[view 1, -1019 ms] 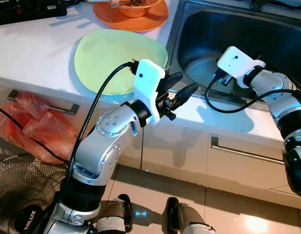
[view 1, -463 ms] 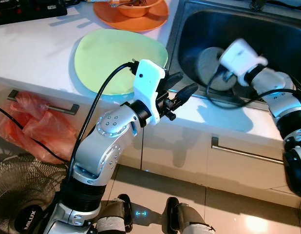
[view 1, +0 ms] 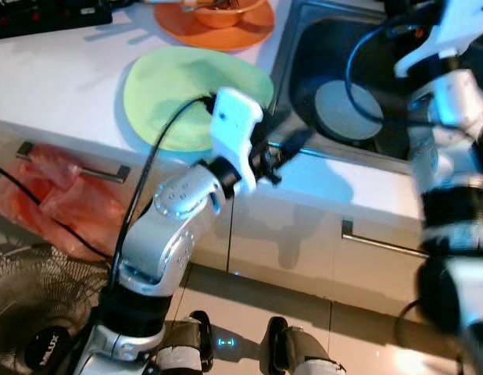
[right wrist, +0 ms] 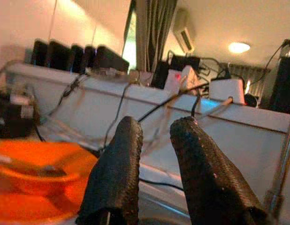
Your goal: Kitchen organization
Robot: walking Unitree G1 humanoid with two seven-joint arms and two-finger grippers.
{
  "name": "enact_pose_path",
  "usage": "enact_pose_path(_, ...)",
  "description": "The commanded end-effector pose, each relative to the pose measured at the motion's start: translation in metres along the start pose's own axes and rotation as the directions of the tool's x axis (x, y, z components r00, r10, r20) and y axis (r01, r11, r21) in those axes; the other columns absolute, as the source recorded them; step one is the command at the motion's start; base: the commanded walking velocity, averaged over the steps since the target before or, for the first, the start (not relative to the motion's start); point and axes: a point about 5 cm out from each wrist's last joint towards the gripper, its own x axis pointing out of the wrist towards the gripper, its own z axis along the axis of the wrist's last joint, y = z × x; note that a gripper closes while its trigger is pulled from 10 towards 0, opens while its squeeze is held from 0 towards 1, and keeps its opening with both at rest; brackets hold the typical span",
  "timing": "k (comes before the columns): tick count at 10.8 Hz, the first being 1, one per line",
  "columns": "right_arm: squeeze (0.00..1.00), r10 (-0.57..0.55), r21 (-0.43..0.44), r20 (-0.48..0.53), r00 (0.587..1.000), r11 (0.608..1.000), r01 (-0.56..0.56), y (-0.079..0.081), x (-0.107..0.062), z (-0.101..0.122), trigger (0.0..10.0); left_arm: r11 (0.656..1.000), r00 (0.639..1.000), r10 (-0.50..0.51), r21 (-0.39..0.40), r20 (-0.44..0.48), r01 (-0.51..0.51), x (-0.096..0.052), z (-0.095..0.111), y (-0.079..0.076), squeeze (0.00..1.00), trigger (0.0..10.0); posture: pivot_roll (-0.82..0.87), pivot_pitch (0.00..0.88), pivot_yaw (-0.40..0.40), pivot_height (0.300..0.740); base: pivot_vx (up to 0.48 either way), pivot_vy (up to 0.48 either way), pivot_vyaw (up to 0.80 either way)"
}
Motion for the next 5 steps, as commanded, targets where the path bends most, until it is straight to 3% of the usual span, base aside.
enact_pose_path(1, 0.0, -0.04, 0.031, 0.026, 0.999, 0.999, 0.04, -0.003, -0.005, 0.007, 10.0, 0.999, 0.999, 0.035, 0.004, 0.028, -0.036, 0.001, 0.004, 0.004, 0.0, 10.0, 0.09, 0.248, -0.03, 0.74, 0.0, 0.0, 0.0)
enact_pose_path(2, 0.0, -0.105, 0.079, 0.024, 0.994, 0.991, 0.103, 0.0, -0.025, 0.008, 10.0, 0.997, 0.995, 0.079, 0.011, 0.054, -0.079, 0.001, 0.006, 0.011, 0.0, 10.0, 0.08, 0.244, -0.028, 0.74, 0.0, 0.0, 0.0)
enact_pose_path(3, 0.0, -0.141, 0.088, 0.017, 0.99, 0.986, 0.139, 0.0, -0.035, 0.012, 10.0, 0.995, 0.992, 0.103, 0.009, 0.07, -0.104, 0.0, 0.007, 0.015, 0.0, 10.0, 0.07, 0.242, -0.023, 0.74, 0.0, 0.0, 0.0)
enact_pose_path(5, 0.0, -0.149, 0.038, -0.01, 0.989, 0.988, 0.15, 0.003, -0.052, 0.019, 10.0, 0.993, 0.989, 0.121, 0.009, 0.083, -0.122, 0.0, 0.007, 0.017, 0.0, 10.0, 0.06, 0.236, -0.017, 0.74, 0.0, 0.0, 0.0)
